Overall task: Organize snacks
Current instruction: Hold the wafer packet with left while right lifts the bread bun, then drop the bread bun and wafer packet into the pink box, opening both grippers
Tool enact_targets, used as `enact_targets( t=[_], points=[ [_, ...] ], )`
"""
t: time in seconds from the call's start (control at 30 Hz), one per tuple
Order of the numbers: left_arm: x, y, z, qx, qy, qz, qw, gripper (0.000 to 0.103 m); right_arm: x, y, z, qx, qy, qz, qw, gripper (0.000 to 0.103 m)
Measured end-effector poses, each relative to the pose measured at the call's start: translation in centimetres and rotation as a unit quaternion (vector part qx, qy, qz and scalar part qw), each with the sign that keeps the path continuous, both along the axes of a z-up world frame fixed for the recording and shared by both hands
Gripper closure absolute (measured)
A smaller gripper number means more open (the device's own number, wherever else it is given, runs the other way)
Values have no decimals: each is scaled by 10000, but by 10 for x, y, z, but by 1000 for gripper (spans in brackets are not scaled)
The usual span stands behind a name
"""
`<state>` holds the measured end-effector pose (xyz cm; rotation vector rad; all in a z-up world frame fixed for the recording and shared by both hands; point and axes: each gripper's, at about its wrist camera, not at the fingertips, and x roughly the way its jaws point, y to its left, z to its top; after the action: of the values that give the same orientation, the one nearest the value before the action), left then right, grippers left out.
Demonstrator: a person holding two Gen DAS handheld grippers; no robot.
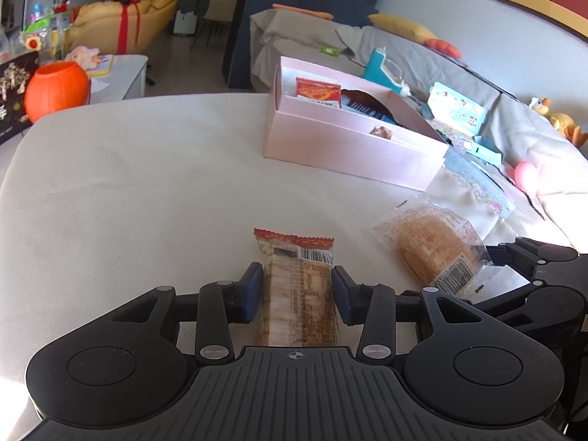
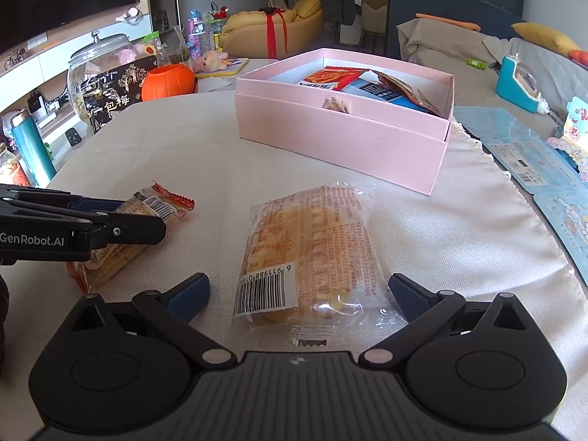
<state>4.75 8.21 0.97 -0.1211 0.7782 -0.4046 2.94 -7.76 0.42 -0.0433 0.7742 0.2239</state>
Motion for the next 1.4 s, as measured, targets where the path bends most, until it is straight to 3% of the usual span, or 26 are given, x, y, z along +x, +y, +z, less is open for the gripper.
enact_targets(
  t=[0.13,0.27,0.5,0.57,0.6,0.63,0.7,0.83,0.93,1.03,1.1,1.2,1.3,1.4],
  points=[
    [-8,1,2,111,31,-16,9999,59,-4,-6,6,265,5,67,9996,1],
    [-12,-2,3,201,27,27,9998,58,0,4,14,117,-83,180,9997,1],
    [-17,-9,4,471,5,-48,9989,58,28,4,14,-163,160,-109,9997,17],
    [-17,-9,4,507,-9,-89,9987,57,29,0,14,-134,252,-57,9996,29],
    [-17,-9,5,536,0,-122,9985,57,28,-1,14,-114,323,36,9994,44],
    [-18,-9,5,577,9,-171,9982,57,26,-2,14,-117,382,116,9991,48],
    [-19,-10,6,701,12,-324,9970,58,19,-5,19,-112,429,229,9988,50],
    [-26,-10,10,902,-86,-625,9939,61,4,-18,38,366,391,340,9980,51],
    [-20,0,28,505,-155,-590,9969,63,-7,-29,52,412,141,212,9988,51],
    [-1,1,73,-28,-608,-579,9965,63,-13,-42,66,488,-56,71,9988,51],
    [16,-10,110,-201,-1123,-588,9917,63,-14,-48,76,445,-233,-40,9987,51],
    [57,-33,150,-800,-1754,-605,9794,59,-12,-52,87,422,-461,-142,9979,51],
    [114,-51,151,-1156,-1482,-596,9804,59,-8,-51,89,426,-502,-198,9976,51],
    [132,-52,130,-970,-1409,-228,9850,61,-6,-50,86,357,-469,-263,9979,51]
  ],
)
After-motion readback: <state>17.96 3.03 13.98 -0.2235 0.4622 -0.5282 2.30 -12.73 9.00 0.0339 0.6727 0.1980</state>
